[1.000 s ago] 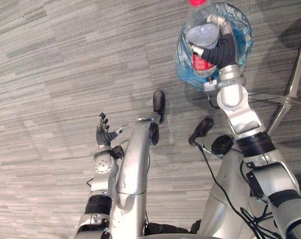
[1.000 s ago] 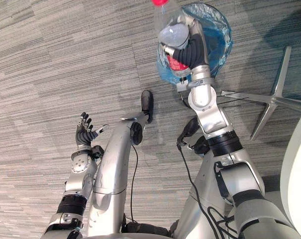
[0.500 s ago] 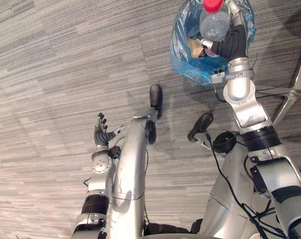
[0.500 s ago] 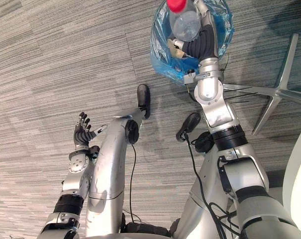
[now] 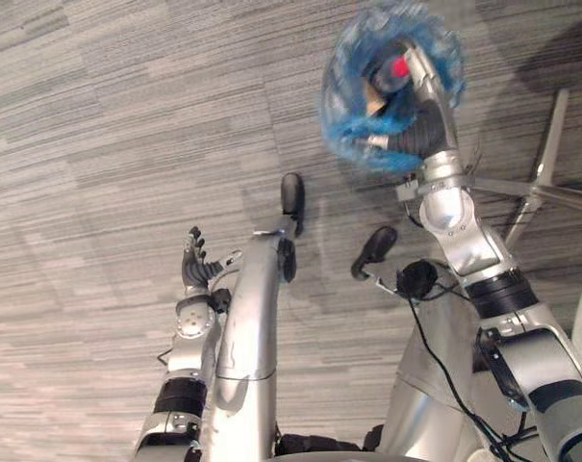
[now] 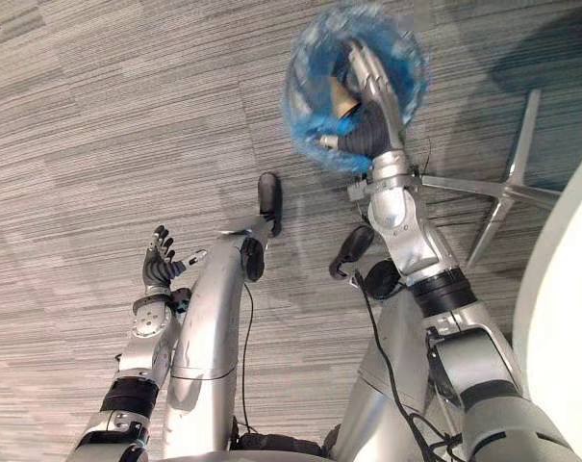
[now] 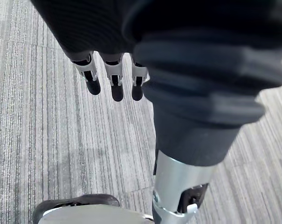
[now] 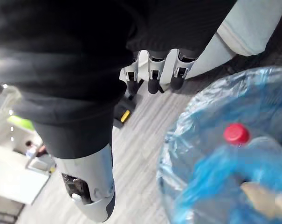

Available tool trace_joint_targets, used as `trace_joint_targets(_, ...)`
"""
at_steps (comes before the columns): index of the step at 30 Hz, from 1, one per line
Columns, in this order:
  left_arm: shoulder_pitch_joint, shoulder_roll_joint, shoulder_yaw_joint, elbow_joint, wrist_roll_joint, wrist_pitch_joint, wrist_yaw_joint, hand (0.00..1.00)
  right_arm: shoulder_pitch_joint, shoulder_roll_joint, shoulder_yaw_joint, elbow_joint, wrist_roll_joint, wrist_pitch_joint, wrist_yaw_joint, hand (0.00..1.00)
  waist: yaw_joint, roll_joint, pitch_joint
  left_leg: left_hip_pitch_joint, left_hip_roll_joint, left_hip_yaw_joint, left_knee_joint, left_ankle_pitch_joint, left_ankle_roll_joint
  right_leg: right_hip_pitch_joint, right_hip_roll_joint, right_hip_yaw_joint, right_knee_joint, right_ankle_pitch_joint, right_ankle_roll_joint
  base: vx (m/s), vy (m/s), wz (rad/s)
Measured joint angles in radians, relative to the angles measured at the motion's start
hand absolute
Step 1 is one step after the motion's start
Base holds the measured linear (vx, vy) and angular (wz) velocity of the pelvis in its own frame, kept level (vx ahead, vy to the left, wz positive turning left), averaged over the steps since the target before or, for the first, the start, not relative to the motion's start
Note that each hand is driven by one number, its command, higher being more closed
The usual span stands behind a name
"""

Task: Gather rubbish on tea table into small bin, then transfer packed bag to large trash can.

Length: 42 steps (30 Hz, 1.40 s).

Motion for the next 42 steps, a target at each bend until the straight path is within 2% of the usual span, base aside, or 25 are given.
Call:
trace_joint_targets(3, -0.001, 0.009, -0.001, 0.000, 0.001, -0.001, 0.002, 0.00, -0.025, 0.007, 0.044, 0.105, -0.093, 0.012, 0.013, 0.00, -0.001, 0.000, 0.000, 0.011, 0.000, 0.001, -0.043, 0.016, -0.007, 0.009, 0.002, -0.012, -0.030, 0.006, 0.004, -0.05, 0.026, 0.08)
trace_joint_targets(6, -0.002, 0.009, -0.002, 0.009, -0.001, -0.003, 0.012, 0.00, -0.072, 0.024, 0.053, 0.225, -0.132, 0.058, 0.010, 0.00, -0.001, 0.000, 0.000, 0.011, 0.000, 0.002, -0.072, 0.034, -0.010, 0.009, 0.001, -0.025, -0.046, 0.008, 0.004, -0.06, 0.021, 0.09)
trace_joint_targets(7, -0.002, 0.009, -0.003, 0.011, -0.002, -0.003, 0.022, 0.00, -0.095, 0.029, 0.053, 0.269, -0.134, 0.077, 0.007, 1.00, -0.001, 0.000, 0.000, 0.011, 0.000, 0.002, -0.081, 0.039, -0.009, 0.008, 0.001, -0.029, -0.050, 0.009, 0.004, -0.06, 0.020, 0.08)
trace_joint_targets(11, -0.002, 0.008, -0.010, 0.016, -0.010, -0.007, 0.027, 0.00, -0.168, 0.061, 0.062, 0.412, -0.163, 0.113, 0.021, 1.00, -0.001, 0.000, 0.000, 0.001, -0.001, -0.002, -0.093, 0.044, -0.011, -0.003, -0.001, -0.036, -0.051, 0.011, 0.000, -0.06, 0.021, 0.05)
trace_joint_targets(15, -0.002, 0.007, -0.010, 0.018, -0.011, -0.020, 0.027, 0.00, -0.197, 0.078, 0.084, 0.469, -0.167, 0.118, 0.034, 1.00, 0.000, 0.000, 0.000, -0.002, -0.005, -0.005, -0.099, 0.047, -0.016, -0.008, -0.003, -0.039, -0.049, 0.010, 0.001, -0.06, 0.021, 0.05)
trace_joint_targets(21, -0.004, -0.005, -0.009, 0.020, -0.011, -0.021, 0.027, 0.00, -0.203, 0.082, 0.081, 0.460, -0.158, 0.117, 0.030, 1.00, 0.000, 0.000, -0.001, -0.003, -0.015, -0.017, -0.106, 0.054, -0.023, -0.005, -0.009, -0.046, -0.048, 0.008, 0.002, -0.06, 0.025, 0.05)
trace_joint_targets(28, -0.004, -0.010, -0.009, 0.019, -0.009, -0.018, 0.027, 0.00, -0.106, 0.087, 0.018, 0.218, -0.084, 0.113, 0.014, 1.00, 0.000, 0.000, -0.001, 0.000, -0.009, -0.024, -0.085, 0.052, -0.021, 0.009, -0.003, -0.050, -0.044, 0.008, 0.002, -0.08, 0.031, -0.04)
trace_joint_targets(33, -0.003, -0.009, -0.007, 0.016, -0.009, -0.004, 0.024, 0.00, -0.027, 0.096, -0.036, 0.066, -0.019, 0.105, 0.008, 1.00, 0.001, -0.001, -0.001, 0.055, 0.000, -0.021, -0.085, 0.052, -0.021, 0.062, 0.004, -0.049, -0.045, 0.008, 0.004, -0.09, 0.020, -0.04)
trace_joint_targets(35, -0.001, -0.008, 0.000, 0.016, -0.008, 0.004, 0.020, 0.00, 0.020, 0.104, -0.045, 0.009, 0.020, 0.087, 0.009, 1.00, -0.001, -0.002, -0.002, 0.111, 0.001, -0.014, -0.112, 0.050, -0.017, 0.112, 0.006, -0.050, -0.066, 0.008, 0.003, -0.11, 0.003, 0.02)
trace_joint_targets(40, 0.006, -0.028, -0.011, 0.009, -0.007, 0.008, 0.003, 0.00, 0.121, 0.141, -0.078, -0.029, 0.063, 0.083, 0.017, 1.00, -0.004, -0.005, -0.004, 0.250, 0.003, 0.005, -0.218, 0.062, -0.029, 0.242, 0.013, -0.071, -0.153, 0.026, 0.009, -0.05, -0.013, 0.07)
trace_joint_targets(41, 0.021, -0.040, -0.015, 0.008, -0.002, 0.009, -0.003, 0.00, 0.158, 0.166, -0.079, -0.066, 0.078, 0.084, 0.025, 1.00, -0.005, -0.008, -0.006, 0.306, 0.003, 0.005, -0.263, 0.096, -0.014, 0.299, 0.023, -0.083, -0.194, 0.038, 0.006, 0.00, 0.000, 0.00)
trace_joint_targets(42, 0.029, -0.040, -0.022, 0.008, 0.000, 0.013, -0.003, 0.00, 0.180, 0.174, -0.082, -0.090, 0.083, 0.083, 0.028, 1.00, -0.007, -0.008, -0.006, 0.332, 0.003, 0.006, -0.280, 0.099, -0.012, 0.326, 0.024, -0.090, -0.210, 0.040, 0.007, 0.01, -0.041, 0.04)
